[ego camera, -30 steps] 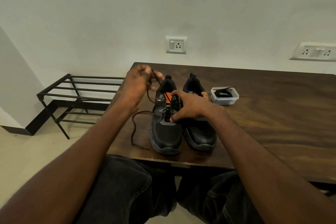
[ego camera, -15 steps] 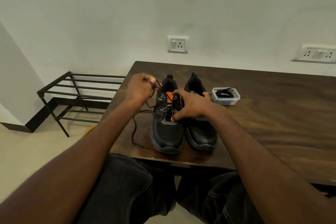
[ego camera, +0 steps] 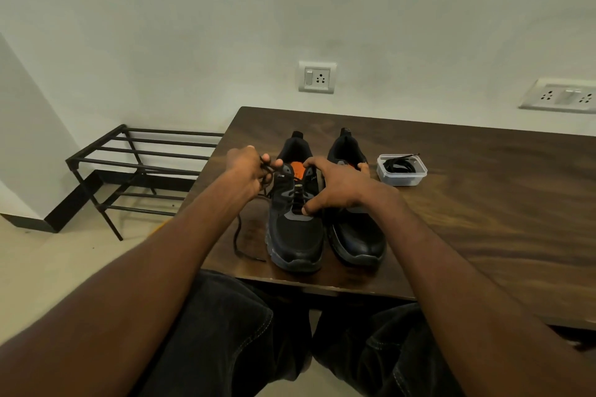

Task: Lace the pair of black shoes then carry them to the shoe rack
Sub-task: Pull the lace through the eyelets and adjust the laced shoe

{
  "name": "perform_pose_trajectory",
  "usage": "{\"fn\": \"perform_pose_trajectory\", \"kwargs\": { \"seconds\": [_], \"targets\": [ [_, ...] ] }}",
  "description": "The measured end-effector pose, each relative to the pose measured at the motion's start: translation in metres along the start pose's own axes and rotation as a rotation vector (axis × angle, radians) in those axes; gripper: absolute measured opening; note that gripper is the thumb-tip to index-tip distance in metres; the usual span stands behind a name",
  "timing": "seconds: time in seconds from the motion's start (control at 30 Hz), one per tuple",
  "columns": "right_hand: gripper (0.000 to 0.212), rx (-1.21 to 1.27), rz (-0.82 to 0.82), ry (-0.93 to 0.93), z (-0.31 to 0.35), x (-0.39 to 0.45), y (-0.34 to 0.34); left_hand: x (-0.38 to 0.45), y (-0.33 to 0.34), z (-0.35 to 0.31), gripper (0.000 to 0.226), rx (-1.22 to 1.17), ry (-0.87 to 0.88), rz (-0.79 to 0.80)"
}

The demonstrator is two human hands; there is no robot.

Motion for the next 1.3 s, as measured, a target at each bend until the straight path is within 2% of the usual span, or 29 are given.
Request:
{"fn": "perform_pose_trajectory", "kwargs": {
  "seconds": [0.23, 0.33, 0.37, 0.4, 0.47, 0.53, 0.6, 0.67, 0.73, 0.77, 0.8, 0.87, 0.97, 1.07, 1.3],
  "targets": [
    [0.103, 0.05, 0.019, 0.004, -0.002, 0.007, 0.005, 0.003, -0.001, 0.012, 0.026, -0.174, -0.135, 0.054],
    [0.103, 0.038, 0.015, 0.019, -0.006, 0.01, 0.006, -0.002, -0.003, -0.002, 0.029, -0.283, -0.087, 0.028],
    [0.103, 0.038, 0.015, 0.018, -0.006, 0.01, 0.006, -0.004, -0.008, -0.01, 0.029, -0.207, -0.017, 0.011],
    [0.103, 0.04, 0.018, 0.014, -0.006, 0.01, 0.006, -0.007, -0.011, -0.019, 0.028, -0.016, 0.071, 0.018],
    [0.104, 0.049, 0.028, 0.008, -0.005, 0.01, 0.008, -0.012, -0.009, -0.025, 0.028, 0.556, 0.25, 0.127],
    [0.105, 0.049, 0.031, -0.009, -0.002, 0.012, 0.009, -0.018, -0.003, -0.016, 0.023, 0.914, 0.296, 0.279],
    [0.101, 0.066, 0.017, -0.045, 0.005, 0.014, 0.01, -0.025, 0.001, -0.014, 0.029, 1.16, 0.318, 0.339],
    [0.083, 0.046, -0.046, -0.058, 0.011, 0.014, 0.005, -0.031, 0.005, -0.022, 0.038, 1.358, 0.367, 0.277],
    [0.056, 0.01, -0.156, -0.046, 0.015, 0.013, -0.004, -0.038, 0.007, -0.037, 0.035, 1.453, 0.506, 0.111],
    [0.047, 0.0, -0.205, -0.035, 0.017, 0.011, -0.008, -0.042, 0.01, -0.044, 0.027, 1.447, 0.593, 0.061],
    [0.043, -0.013, -0.236, -0.021, 0.019, 0.01, -0.01, -0.044, 0.015, -0.047, 0.018, 1.389, 0.67, 0.076],
    [0.046, -0.038, -0.249, 0.003, 0.02, 0.011, -0.009, -0.047, 0.027, -0.048, 0.011, 1.195, 0.753, 0.225],
    [0.056, -0.035, -0.255, 0.028, 0.018, 0.014, -0.005, -0.041, 0.041, -0.036, 0.018, 1.141, 0.727, 0.404],
    [0.064, -0.02, -0.255, 0.041, 0.015, 0.018, -0.004, -0.034, 0.046, -0.026, 0.021, 1.209, 0.727, 0.475],
    [0.066, -0.006, -0.25, 0.025, 0.01, 0.022, -0.002, -0.027, 0.053, -0.018, 0.017, 1.256, 0.716, 0.621]
  ]
}}
Point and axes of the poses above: each hand's wrist, its own x-axis towards the middle knuckle, its own y-axis out of the palm, z = x × y, the point moved 8 cm from there along x, towards the middle knuckle, and after that the axes turned 13 degrees about -x, right-handed, at the moved point
